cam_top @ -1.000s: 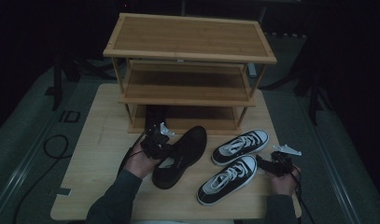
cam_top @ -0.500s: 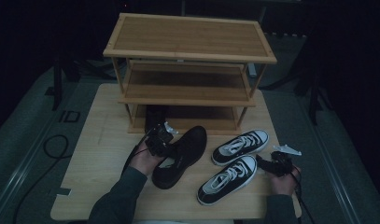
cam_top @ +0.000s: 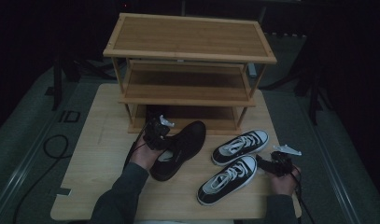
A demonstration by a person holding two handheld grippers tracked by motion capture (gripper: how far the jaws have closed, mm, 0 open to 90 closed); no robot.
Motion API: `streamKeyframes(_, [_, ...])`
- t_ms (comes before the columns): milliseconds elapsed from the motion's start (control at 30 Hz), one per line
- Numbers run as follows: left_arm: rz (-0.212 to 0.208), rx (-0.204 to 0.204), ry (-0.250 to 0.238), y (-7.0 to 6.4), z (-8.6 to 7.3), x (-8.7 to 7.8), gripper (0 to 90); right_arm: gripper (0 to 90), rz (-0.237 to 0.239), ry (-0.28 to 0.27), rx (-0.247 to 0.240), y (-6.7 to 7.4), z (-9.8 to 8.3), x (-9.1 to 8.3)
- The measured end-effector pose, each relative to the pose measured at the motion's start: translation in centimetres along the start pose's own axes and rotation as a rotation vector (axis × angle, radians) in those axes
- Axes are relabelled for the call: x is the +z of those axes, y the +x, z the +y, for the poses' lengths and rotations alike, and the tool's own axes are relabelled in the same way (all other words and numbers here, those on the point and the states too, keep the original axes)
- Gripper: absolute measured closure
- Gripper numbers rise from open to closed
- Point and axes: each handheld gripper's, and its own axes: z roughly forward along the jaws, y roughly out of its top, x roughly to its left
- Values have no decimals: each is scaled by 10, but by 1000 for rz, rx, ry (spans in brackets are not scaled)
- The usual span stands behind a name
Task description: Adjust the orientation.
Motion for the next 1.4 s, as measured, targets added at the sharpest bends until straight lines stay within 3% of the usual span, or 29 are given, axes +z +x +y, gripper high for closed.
streamKeyframes(200, [19,-42,-24,11,10,6,877,202,0,0,-1,0,0,0])
streamKeyframes(533, [117,-132,-76,22,30,22,877,202,0,0,-1,0,0,0])
streamKeyframes(767, [200,-160,-90,25,38,27,875,202,0,1,-1,0,0,0])
streamKeyframes(1200, [330,-174,-98,24,33,29,836,202,0,1,-1,0,0,0])
streamKeyframes(1400, [294,-158,-104,24,32,26,688,202,0,0,-1,0,0,0])
